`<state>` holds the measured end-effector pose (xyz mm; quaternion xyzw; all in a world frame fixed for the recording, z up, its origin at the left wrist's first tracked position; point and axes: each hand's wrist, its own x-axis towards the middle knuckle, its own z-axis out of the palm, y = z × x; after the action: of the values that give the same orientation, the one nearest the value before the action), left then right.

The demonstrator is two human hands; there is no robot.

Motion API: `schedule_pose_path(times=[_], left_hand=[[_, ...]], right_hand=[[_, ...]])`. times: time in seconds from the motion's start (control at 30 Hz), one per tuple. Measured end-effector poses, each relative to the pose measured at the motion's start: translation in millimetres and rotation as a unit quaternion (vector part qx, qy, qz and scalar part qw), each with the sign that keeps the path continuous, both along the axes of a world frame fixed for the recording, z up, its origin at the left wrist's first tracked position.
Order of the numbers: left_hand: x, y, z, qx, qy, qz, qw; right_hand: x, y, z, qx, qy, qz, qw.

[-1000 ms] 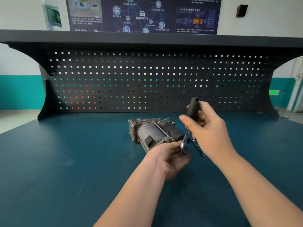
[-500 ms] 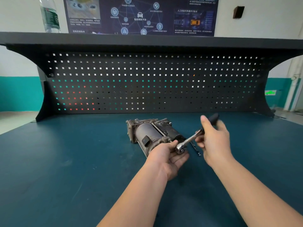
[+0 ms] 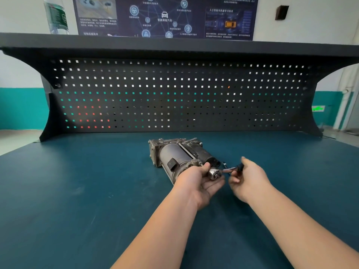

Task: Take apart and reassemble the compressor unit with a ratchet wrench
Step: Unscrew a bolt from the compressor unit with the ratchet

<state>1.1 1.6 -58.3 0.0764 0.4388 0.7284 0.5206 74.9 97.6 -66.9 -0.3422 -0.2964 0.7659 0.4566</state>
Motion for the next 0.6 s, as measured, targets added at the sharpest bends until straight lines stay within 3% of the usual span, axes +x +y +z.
schedule_pose_path(times=[0.1,0.23,0.37,0.47,0.53,0.6], left_hand=[[-1.4,-2.8,2.3,0.006,-0.031,-0.005,0.999],[-4.1,-6.6,5.6,0.023,-0.075,-0.004,0.997],[-4.2,-7.1,4.9,0.024,-0.038,-0.012,0.999],[-3.2,-5.8,2.4,0.022,-0.023,-0.007,0.999],[-2.6,-4.8,1.3,0.015,-0.018,-0.004,1.000],[-2.4,-2.8,0.2,0.005,0.000,-0.007,1.000]], right_hand=[[-2.8,-4.2,9.3,0.152,0.010,-0.050,0.987],[1.4,-18.5,25.8,0.415,-0.042,-0.050,0.908],[8.0,-23.4,34.3,0.515,-0.085,-0.007,0.853],[5.8,-21.4,32.1,0.478,-0.130,-0.056,0.867],[2.1,-14.8,22.9,0.316,-0.131,-0.082,0.936],[1.9,-11.4,11.7,0.092,-0.061,-0.038,0.993]])
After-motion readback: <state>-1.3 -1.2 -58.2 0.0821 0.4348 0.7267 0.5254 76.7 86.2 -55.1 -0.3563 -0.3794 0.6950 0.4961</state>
